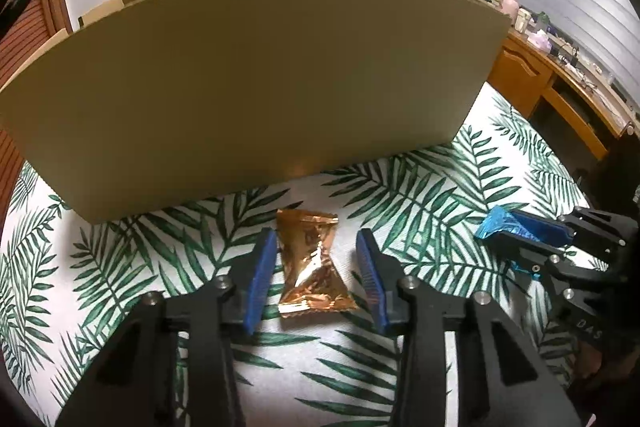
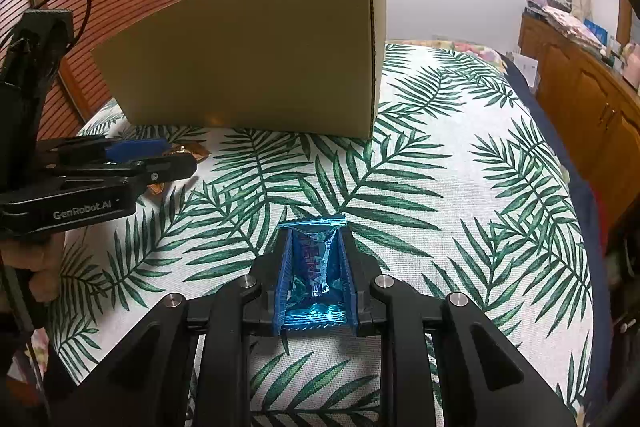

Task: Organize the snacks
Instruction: 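Grasp copper foil candy with left tool while right tool holds blue foil candy, then lift both foil candies and carry them over the open box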

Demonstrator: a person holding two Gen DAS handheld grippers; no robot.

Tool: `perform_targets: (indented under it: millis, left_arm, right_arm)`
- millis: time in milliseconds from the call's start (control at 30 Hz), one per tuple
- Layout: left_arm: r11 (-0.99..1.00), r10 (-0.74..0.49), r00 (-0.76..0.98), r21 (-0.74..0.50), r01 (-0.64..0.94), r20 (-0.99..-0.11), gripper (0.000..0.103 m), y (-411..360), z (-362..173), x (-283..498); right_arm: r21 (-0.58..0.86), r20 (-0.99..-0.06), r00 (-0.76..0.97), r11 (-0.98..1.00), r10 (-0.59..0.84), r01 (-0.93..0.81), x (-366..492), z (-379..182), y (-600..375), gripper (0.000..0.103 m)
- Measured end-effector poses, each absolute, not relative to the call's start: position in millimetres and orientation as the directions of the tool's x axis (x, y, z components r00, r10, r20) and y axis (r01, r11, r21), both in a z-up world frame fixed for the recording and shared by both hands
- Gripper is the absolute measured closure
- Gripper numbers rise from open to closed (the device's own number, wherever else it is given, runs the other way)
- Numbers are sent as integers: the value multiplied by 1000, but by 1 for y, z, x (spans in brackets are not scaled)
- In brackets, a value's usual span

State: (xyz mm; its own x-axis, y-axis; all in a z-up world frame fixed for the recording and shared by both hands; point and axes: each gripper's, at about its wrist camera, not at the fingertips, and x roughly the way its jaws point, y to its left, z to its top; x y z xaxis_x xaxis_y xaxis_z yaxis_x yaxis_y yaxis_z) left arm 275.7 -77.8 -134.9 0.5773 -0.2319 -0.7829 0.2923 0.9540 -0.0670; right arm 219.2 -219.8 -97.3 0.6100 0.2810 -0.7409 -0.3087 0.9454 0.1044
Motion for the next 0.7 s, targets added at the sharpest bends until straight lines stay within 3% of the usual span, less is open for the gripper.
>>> perform_targets:
  millis: [200,700]
  left_arm:
    - [946,-259,565,-86,314,-784,81,-78,-138,275]
    - [929,-338,634,-141,341,-696,82,-65,-92,246]
  right_arm:
    - [119,-740,606,943,293,-311,220,-98,-221,82]
    - [173,-709,624,939,329,-299,218,-94,-234,82]
